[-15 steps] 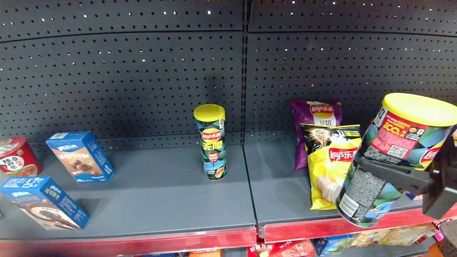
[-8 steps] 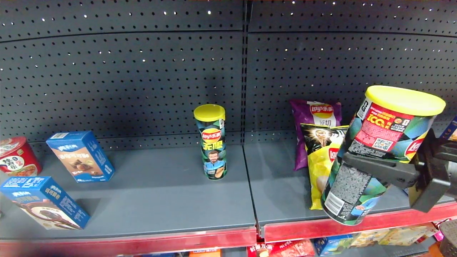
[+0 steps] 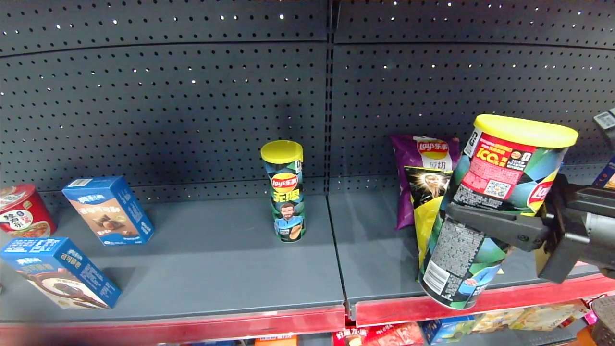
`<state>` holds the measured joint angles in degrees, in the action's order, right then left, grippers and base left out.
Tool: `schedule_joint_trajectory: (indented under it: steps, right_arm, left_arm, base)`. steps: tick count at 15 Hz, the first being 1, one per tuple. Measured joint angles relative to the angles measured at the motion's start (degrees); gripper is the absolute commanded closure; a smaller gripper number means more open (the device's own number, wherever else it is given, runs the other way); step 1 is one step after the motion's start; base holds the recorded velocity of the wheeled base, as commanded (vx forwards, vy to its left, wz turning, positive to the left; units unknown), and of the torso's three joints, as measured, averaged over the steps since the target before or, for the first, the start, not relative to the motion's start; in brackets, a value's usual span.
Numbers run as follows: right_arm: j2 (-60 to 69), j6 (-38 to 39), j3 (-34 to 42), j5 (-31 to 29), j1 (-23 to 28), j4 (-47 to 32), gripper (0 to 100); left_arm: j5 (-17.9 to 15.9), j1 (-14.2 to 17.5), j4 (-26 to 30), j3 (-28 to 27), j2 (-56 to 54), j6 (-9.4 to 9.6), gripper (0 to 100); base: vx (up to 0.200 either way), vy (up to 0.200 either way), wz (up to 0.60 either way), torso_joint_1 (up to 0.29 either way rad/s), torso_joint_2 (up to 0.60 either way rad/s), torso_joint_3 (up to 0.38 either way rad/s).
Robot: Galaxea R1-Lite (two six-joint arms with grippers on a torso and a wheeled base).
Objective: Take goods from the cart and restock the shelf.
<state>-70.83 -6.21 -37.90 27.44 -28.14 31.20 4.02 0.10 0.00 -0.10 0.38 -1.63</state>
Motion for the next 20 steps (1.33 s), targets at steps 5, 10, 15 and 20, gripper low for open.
schedule_joint_trajectory:
  steps: [5,10,15,20]
  right_arm:
    - [-0.5,-0.2,-0.2,-6.2,-0.1,-0.4,100]
    - [1.8,-2.2,5.3,-13.7,-3.8,-1.7,100]
    - [3.3,-2.2,4.7,-19.2,-7.4,-4.0,100]
    - [3.6,-2.1,1.1,-27.3,-10.4,-4.2,100]
  left_arm:
    - [-3.8,-0.1,0.1,0.1,0.0,4.08,0]
    - [-10.6,-0.6,0.2,-2.8,1.0,4.06,0]
    - [-16.7,-3.3,-3.1,-15.4,18.3,0.29,0]
    - [-21.3,-8.7,-11.6,-23.9,38.2,2.21,0]
  base:
    - [0.0,0.0,0.0,0.0,0.0,0.0]
    - [0.0,0.0,0.0,0.0,0.0,0.0]
    - [0.0,0.0,0.0,0.0,0.0,0.0]
    - [0.0,0.0,0.0,0.0,0.0,0.0]
